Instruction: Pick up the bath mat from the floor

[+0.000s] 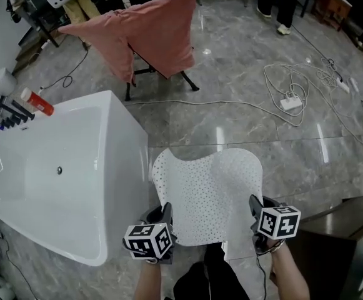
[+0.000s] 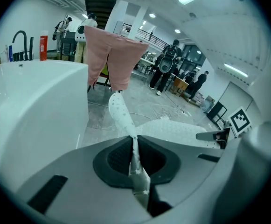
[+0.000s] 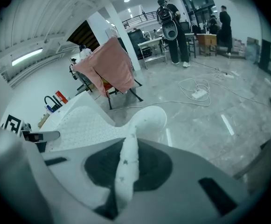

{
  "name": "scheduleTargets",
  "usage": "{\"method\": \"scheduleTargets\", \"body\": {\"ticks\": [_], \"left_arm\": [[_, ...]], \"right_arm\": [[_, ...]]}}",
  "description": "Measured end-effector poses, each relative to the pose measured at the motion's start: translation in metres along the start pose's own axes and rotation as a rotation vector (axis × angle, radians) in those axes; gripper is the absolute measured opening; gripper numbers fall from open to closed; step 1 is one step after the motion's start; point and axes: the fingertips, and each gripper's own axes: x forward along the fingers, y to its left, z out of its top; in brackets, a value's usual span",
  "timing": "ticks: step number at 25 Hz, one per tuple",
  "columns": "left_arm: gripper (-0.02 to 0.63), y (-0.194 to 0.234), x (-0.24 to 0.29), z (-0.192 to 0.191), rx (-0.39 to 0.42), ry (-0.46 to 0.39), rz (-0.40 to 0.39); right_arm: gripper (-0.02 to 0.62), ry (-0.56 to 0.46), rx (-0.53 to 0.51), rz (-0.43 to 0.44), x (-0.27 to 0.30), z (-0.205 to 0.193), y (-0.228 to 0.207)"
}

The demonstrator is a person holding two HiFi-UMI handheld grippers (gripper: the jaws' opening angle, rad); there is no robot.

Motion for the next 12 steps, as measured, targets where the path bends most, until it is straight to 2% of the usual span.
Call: {"method": "scheduleTargets", "body": {"ticks": [6,12], "left_arm": [[0.014,-0.027,-0.069,0.066,-0.049,-0.07,0.016],[0.014,-0.055,-0.123,0.105,-0.028,-0.1,0.012]], "right_arm": [[0.023,-0.044,0.029,0.031,-0.067,0.053,0.024],[0.023,-0.107,0.061,0.075,-0.13,0.094,0.039]]}}
